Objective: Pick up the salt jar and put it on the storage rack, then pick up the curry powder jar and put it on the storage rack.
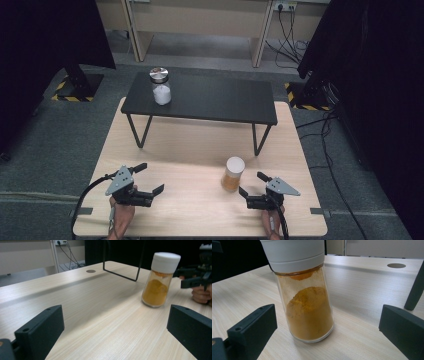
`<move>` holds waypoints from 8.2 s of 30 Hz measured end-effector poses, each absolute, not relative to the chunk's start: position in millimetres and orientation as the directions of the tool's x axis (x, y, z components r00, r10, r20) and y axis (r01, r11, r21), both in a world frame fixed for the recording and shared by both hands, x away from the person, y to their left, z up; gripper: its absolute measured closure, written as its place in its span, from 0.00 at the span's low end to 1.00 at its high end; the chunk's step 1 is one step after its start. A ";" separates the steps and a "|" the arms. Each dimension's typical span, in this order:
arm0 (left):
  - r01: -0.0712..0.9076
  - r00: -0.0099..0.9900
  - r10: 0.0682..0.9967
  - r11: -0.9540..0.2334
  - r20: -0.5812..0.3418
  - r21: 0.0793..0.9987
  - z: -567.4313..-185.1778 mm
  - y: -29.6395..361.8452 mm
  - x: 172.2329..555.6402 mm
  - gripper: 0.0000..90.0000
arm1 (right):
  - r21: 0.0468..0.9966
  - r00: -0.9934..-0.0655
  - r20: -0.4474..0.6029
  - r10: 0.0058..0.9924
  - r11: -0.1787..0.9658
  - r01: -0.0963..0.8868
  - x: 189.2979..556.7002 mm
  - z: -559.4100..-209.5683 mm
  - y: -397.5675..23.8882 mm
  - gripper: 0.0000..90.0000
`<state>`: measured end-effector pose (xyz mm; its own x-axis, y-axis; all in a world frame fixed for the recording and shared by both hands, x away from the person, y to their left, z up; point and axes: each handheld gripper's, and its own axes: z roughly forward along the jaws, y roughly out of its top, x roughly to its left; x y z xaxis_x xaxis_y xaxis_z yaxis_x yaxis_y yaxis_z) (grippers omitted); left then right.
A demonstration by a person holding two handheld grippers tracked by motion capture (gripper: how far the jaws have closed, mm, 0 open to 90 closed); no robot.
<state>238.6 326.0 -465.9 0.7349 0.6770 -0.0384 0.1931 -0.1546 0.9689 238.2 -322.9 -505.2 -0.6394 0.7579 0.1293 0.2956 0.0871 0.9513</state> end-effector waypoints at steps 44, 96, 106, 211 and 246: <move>0.201 0.769 0.639 -0.288 0.031 0.936 -495.7 301.1 247.8 0.02 | 0.952 -0.633 0.131 0.763 0.080 0.294 235.6 -505.9 -323.0 0.02; 0.239 0.760 0.649 -0.237 -0.029 0.942 -497.9 308.0 250.1 0.03 | 0.953 -0.654 0.113 0.748 0.105 0.285 238.0 -504.5 -322.3 0.02; 0.243 0.758 0.651 -0.236 -0.033 0.941 -497.7 307.7 250.3 0.03 | 0.953 -0.653 0.114 0.749 0.104 0.286 237.6 -504.5 -322.2 0.02; 0.243 0.758 0.652 -0.235 -0.032 0.941 -497.7 308.0 251.1 0.03 | 0.948 -0.552 0.045 0.833 0.139 0.287 236.6 -465.6 -244.4 0.39; 0.242 0.757 0.652 -0.234 -0.032 0.942 -497.9 308.1 251.4 0.03 | 0.978 -0.693 -0.029 0.721 0.165 0.131 259.2 -348.8 -214.1 0.39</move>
